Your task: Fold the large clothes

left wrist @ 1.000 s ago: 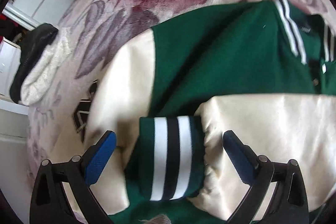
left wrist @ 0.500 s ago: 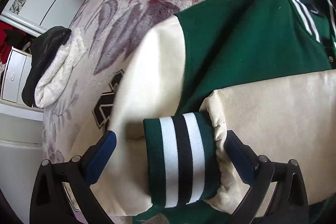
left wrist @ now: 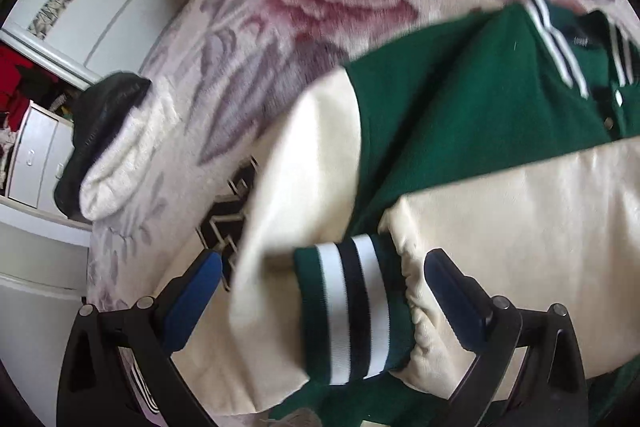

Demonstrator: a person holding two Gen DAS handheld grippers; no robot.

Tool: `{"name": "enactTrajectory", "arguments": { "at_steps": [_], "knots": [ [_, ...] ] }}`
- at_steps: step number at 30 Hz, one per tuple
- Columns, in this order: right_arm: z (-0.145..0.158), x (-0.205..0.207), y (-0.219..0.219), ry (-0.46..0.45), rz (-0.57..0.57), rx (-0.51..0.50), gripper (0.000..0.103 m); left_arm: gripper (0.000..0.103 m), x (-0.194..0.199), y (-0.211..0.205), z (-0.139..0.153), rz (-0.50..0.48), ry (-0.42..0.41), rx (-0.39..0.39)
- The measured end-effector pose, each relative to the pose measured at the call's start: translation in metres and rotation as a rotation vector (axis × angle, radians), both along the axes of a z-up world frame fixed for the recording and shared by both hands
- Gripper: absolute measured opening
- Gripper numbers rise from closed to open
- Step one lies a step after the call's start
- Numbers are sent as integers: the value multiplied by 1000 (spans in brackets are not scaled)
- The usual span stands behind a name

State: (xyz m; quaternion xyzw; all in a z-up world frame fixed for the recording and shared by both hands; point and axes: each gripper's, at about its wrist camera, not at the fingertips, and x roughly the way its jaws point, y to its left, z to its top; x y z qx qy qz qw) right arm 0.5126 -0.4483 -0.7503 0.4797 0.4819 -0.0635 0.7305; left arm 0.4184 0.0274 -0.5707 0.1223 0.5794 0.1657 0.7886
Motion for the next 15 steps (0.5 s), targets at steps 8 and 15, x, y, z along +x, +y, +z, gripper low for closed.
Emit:
{"name": "enactTrajectory", "arguments": {
  "at_steps": [8,15],
  "knots": [
    [-36,116,24,132,186,-97,11,103,-19,41,30,118,-74,-47],
    [13,-6,41,98,123,-45,61,103,-125,128,43,380,-45,-147]
  ]
}}
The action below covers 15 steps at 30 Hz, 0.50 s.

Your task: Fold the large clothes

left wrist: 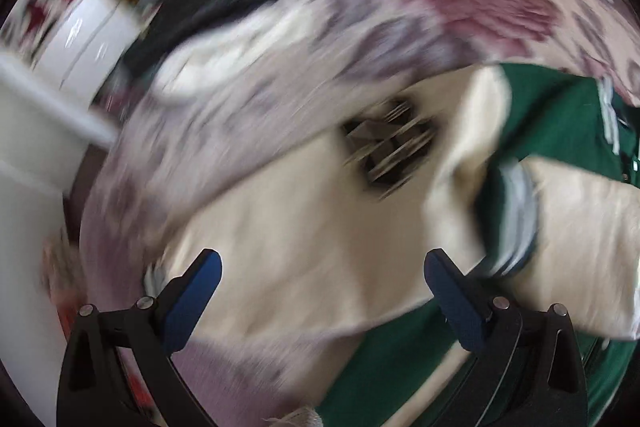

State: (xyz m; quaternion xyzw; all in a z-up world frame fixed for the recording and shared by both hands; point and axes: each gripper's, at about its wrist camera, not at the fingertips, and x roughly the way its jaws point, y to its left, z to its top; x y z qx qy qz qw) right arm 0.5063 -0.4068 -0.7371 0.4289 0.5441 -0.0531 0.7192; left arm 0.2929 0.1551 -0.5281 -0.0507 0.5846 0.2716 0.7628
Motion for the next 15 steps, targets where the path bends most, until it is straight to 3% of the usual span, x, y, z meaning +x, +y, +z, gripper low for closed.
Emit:
{"name": "enactTrajectory", "arguments": {
  "at_steps": [5,11,13,15],
  "knots": [
    [-17,-77,66,111,102,-33,61,103,-93,71,-39,260,59,-238],
    [-61,-99,149,179,129,-57,61,94,-136,139,-104,593,-97,-701],
    [-63,-97,166,166,137,-103,61,81,-140,158,-121,700,-155,-748],
    [-65,-88,186,166,153,-161,61,40,-140,175,-131,767,-173,-702]
  ]
}}
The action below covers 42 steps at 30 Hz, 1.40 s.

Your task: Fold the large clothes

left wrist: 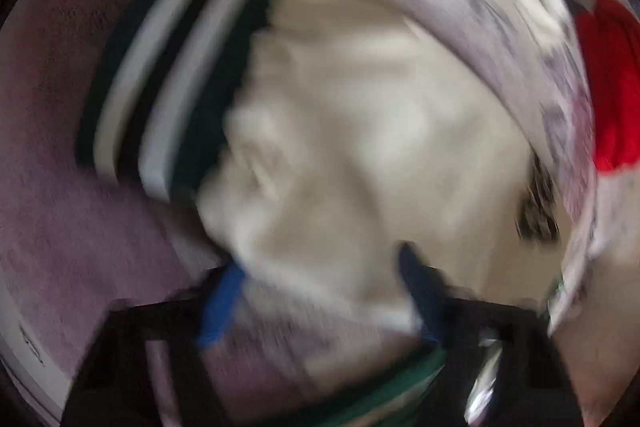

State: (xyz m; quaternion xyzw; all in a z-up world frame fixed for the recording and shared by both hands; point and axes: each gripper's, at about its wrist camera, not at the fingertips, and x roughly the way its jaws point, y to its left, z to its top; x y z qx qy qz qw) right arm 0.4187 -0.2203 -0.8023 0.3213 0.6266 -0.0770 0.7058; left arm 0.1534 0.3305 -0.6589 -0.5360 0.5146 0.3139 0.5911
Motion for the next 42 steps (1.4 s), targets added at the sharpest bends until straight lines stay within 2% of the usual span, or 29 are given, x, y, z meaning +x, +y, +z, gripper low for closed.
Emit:
{"name": "enactTrajectory", "arguments": {
  "at_steps": [1,2,3,6,9,12,13,14,15,16,17,18,21,22,23,24,27,29,30,31,34,38,41,42],
  "knots": [
    [-2,6,8,1,10,-18,61,31,-3,11,1,63,-17,18],
    [0,10,18,-2,25,-38,61,14,-5,19,6,99,-35,45],
    [2,15,26,-5,38,-50,61,9,-4,28,15,110,-59,96],
    [10,19,46,-33,91,-101,61,7,7,60,45,92,-127,251],
    [17,24,62,-35,138,-141,61,7,25,102,44,86,-187,269],
    [16,26,75,-15,163,-133,61,9,49,138,15,49,-199,232],
    [14,27,78,-7,162,-128,61,11,60,145,3,27,-195,198],
    [12,28,81,-5,160,-120,61,16,65,147,-6,11,-190,165],
    [10,30,84,-1,158,-118,61,27,70,151,-13,9,-199,137],
    [9,31,86,2,153,-115,61,34,71,153,-16,19,-232,108],
    [7,33,87,4,164,-97,61,49,72,153,-17,34,-268,92],
    [6,33,88,3,155,-81,61,56,73,153,-17,49,-294,87],
    [-1,39,92,11,137,-66,65,50,82,148,-10,75,-264,158],
    [-2,40,93,14,137,-68,67,38,85,145,-5,74,-246,197],
    [-1,42,94,19,140,-77,67,12,91,141,4,57,-209,263],
    [-1,43,95,22,142,-83,67,7,95,136,14,36,-203,311],
    [5,51,104,43,173,-142,67,4,107,117,54,-39,-181,460],
    [9,58,111,52,205,-191,72,4,115,101,90,-113,-173,598],
    [10,60,114,59,219,-222,80,4,116,91,109,-150,-177,663],
    [11,64,117,59,232,-248,84,4,121,77,130,-192,-185,734],
    [17,74,125,55,262,-314,85,3,137,31,186,-316,-225,875],
    [29,82,119,27,233,-274,85,2,159,-34,232,-482,-301,915],
    [39,74,97,12,192,-219,85,2,182,-101,261,-613,-382,902],
    [43,71,90,8,183,-211,85,1,191,-126,267,-655,-421,874]
  ]
}}
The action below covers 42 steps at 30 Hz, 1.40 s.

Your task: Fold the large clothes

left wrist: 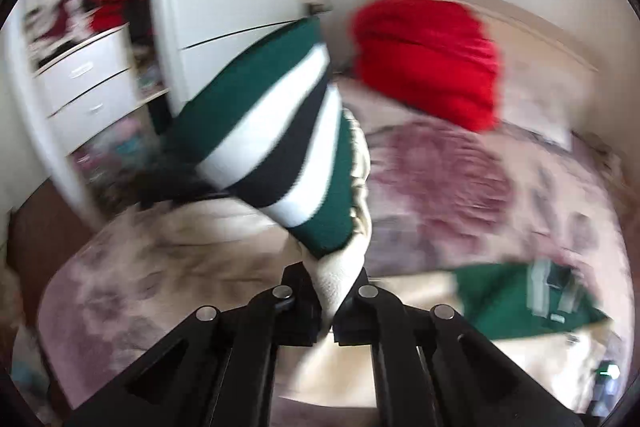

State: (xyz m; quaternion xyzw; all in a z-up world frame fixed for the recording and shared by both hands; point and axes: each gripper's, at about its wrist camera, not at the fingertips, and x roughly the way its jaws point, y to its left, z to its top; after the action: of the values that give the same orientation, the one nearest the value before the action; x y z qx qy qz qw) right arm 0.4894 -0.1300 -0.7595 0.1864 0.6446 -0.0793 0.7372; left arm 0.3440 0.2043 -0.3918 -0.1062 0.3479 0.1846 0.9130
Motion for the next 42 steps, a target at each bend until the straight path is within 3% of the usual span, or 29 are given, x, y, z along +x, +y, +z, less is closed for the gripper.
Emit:
{"name": "enactTrajectory", "arguments": {
  "at_steps": [5,8,12,17,20,21,22,24,28,32,35,38,41,42],
  "knots": [
    [24,-30,-61,-26,-52,-9,85,1,37,-133,4,-243,37,-57],
    [33,-44,-116,-29,-112,-11,85,1,57,-218,-23,-387,122,-97],
    [33,-61,-183,-27,-190,-56,85,2,80,-317,-81,-526,257,-131],
    [20,-93,-254,7,-259,-58,85,4,96,-389,-144,-604,419,-111],
    [11,-102,-273,16,-284,-18,86,13,106,-408,-179,-633,516,-105],
    [8,-105,-280,15,-290,9,85,22,108,-412,-184,-645,550,-112],
    [8,-107,-286,12,-292,28,85,31,108,-412,-185,-655,565,-124],
    [8,-107,-291,1,-294,62,86,93,102,-404,-181,-694,578,-213],
    [16,-101,-302,-45,-318,176,86,95,80,-375,-152,-714,579,-329],
    [29,-74,-297,-125,-307,324,87,95,49,-319,-117,-657,550,-313],
    [25,-37,-272,-135,-212,375,90,95,42,-252,-109,-511,531,-189],
    [-7,2,-247,-66,-117,404,90,95,53,-183,-119,-332,548,-33],
    [-42,30,-221,15,-57,451,89,95,66,-129,-136,-200,558,26],
    [-42,32,-217,-7,-53,431,79,95,70,-116,-142,-172,566,40]
  ]
}}
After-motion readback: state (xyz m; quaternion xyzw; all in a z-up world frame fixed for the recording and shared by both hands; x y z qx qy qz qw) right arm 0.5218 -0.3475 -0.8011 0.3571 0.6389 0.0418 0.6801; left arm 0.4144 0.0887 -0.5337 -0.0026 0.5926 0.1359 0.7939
